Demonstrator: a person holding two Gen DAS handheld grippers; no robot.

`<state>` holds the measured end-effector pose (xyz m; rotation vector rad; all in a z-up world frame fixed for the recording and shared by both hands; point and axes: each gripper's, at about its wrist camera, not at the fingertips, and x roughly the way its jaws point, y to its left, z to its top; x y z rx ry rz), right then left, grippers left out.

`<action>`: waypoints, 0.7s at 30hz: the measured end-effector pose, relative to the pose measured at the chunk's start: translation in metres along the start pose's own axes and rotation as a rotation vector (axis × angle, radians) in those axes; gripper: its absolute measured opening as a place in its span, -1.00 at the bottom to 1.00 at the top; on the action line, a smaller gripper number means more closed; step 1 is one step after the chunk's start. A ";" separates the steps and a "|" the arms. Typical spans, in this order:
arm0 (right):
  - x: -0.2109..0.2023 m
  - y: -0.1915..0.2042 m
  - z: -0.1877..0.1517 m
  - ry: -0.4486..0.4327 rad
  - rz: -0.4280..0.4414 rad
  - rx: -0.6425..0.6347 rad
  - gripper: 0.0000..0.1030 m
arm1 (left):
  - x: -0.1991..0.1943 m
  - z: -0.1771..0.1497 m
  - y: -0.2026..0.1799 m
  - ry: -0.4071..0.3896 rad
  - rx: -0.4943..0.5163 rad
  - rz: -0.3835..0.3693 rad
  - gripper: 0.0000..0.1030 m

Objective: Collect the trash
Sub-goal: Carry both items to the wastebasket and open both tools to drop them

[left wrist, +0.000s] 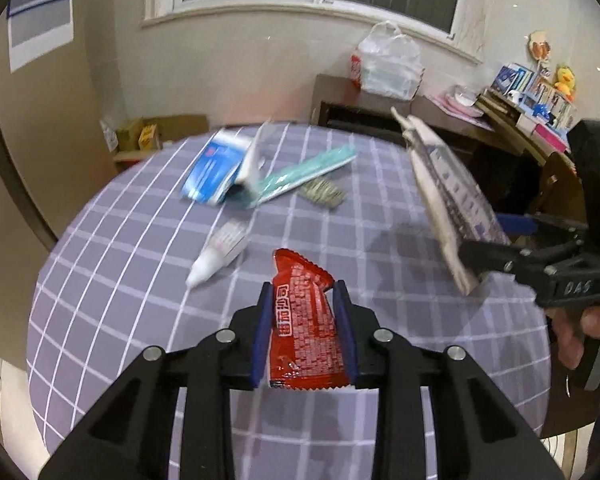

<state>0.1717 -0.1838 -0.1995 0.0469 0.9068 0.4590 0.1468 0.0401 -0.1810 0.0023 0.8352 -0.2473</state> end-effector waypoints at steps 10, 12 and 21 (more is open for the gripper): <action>-0.070 -0.076 -0.018 -0.119 -0.063 0.159 0.82 | 0.000 0.039 -0.088 -0.048 0.083 -0.080 -0.44; -0.081 -0.094 -0.022 -0.137 -0.080 0.191 0.82 | 0.006 0.045 -0.108 -0.040 0.103 -0.103 -0.44; -0.127 -0.180 -0.062 -0.192 -0.178 0.384 0.82 | 0.024 0.061 -0.197 -0.036 0.190 -0.198 -0.44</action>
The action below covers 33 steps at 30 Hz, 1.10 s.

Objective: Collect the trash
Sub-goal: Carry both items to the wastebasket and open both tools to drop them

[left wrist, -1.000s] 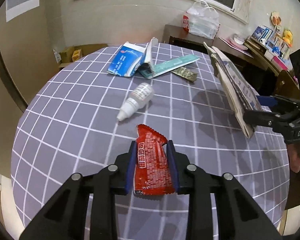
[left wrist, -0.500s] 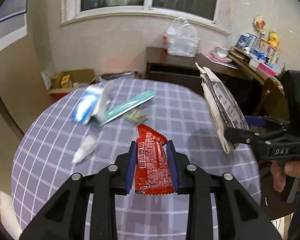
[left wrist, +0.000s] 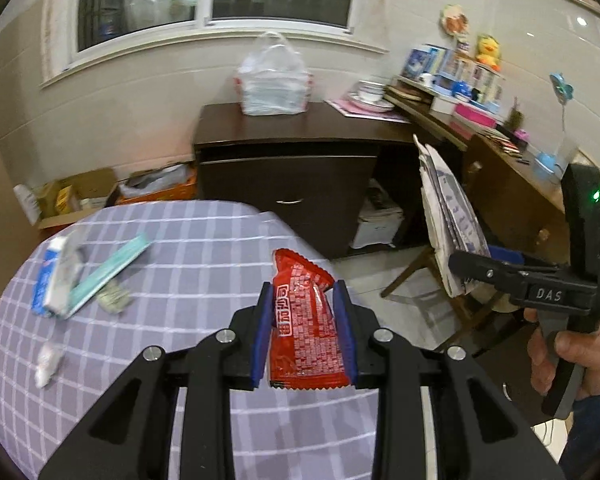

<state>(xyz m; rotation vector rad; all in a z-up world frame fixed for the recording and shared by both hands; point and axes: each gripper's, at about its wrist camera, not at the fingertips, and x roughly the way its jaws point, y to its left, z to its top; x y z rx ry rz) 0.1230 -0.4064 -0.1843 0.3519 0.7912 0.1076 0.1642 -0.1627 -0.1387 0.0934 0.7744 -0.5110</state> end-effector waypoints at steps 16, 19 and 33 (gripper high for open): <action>0.038 -0.117 -0.030 0.125 -0.102 0.241 0.82 | 0.088 0.012 -0.105 0.106 0.099 -0.103 -0.44; 0.050 -0.129 -0.037 0.153 -0.104 0.267 0.82 | 0.104 0.010 -0.116 0.131 0.113 -0.108 -0.44; 0.119 -0.198 -0.076 0.287 -0.085 0.438 0.88 | 0.185 -0.006 -0.152 0.287 0.145 -0.100 -0.44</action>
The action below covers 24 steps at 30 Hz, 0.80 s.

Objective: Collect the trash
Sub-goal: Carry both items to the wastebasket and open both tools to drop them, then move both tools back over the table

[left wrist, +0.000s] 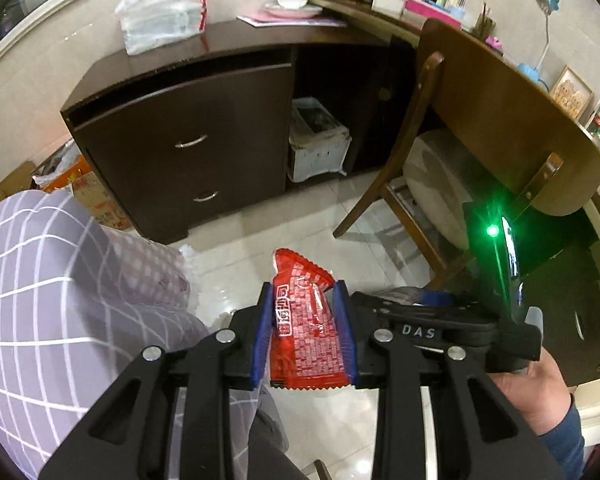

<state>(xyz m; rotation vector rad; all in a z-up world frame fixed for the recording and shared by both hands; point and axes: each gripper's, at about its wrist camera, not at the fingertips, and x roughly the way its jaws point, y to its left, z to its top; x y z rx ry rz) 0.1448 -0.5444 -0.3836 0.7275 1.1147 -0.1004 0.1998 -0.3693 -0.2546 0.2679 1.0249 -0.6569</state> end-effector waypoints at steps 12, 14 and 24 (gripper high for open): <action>-0.039 -0.020 0.006 -0.110 0.001 0.060 0.88 | 0.034 0.010 -0.014 0.083 0.050 -0.025 -0.38; -0.048 -0.017 0.008 -0.128 0.005 0.054 0.88 | 0.038 0.012 -0.016 0.100 0.062 -0.025 -0.10; -0.078 0.014 0.005 -0.186 0.031 0.011 0.88 | -0.005 0.017 0.003 -0.023 0.007 0.050 0.68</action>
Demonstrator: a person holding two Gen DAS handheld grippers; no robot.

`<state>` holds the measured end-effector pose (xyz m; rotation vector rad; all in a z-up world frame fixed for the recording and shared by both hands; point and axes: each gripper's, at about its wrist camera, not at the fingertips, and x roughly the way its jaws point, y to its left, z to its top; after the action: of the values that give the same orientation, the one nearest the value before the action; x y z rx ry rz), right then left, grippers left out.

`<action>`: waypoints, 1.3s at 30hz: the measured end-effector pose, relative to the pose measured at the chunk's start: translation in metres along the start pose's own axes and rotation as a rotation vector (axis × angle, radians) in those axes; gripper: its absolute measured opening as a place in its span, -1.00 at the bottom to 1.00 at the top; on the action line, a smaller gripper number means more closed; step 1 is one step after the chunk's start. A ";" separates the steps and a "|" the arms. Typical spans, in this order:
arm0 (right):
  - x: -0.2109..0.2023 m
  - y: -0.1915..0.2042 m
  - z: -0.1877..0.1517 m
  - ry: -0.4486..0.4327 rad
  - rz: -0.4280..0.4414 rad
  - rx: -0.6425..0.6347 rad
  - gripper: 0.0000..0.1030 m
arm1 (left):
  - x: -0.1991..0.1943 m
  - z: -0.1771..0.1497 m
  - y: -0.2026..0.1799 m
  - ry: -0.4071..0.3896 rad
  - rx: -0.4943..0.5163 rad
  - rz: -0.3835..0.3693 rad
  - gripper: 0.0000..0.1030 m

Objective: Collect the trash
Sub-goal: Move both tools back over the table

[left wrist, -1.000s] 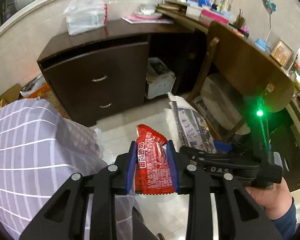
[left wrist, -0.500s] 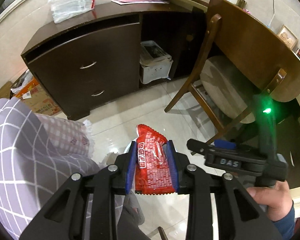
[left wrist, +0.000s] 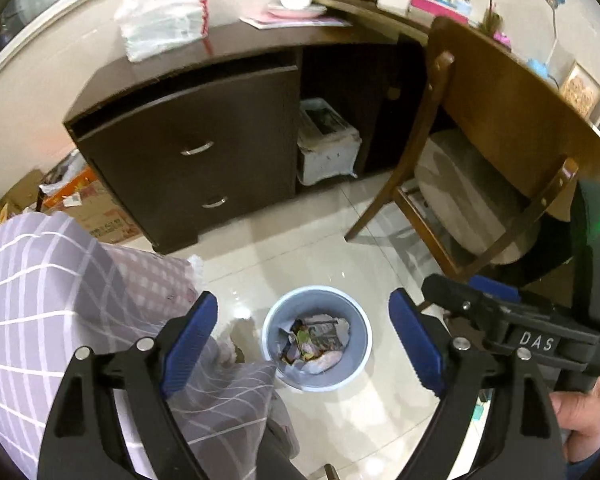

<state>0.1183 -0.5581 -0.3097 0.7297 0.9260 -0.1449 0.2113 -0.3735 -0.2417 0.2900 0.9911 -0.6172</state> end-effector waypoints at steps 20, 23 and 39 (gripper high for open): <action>-0.045 0.165 -0.022 -0.054 0.086 -0.309 0.88 | -0.143 -0.042 0.090 -0.265 -0.162 0.084 0.81; -0.049 0.193 -0.029 -0.056 0.102 -0.358 0.88 | -0.161 -0.054 0.111 -0.293 -0.198 0.108 0.81; -0.019 0.337 -0.088 0.021 0.167 -0.643 0.88 | -0.224 -0.150 0.239 -0.332 -0.378 0.273 0.81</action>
<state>0.1869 -0.2520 -0.1565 0.2069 0.8595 0.3007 0.1635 -0.0302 -0.1419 -0.0159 0.7126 -0.2104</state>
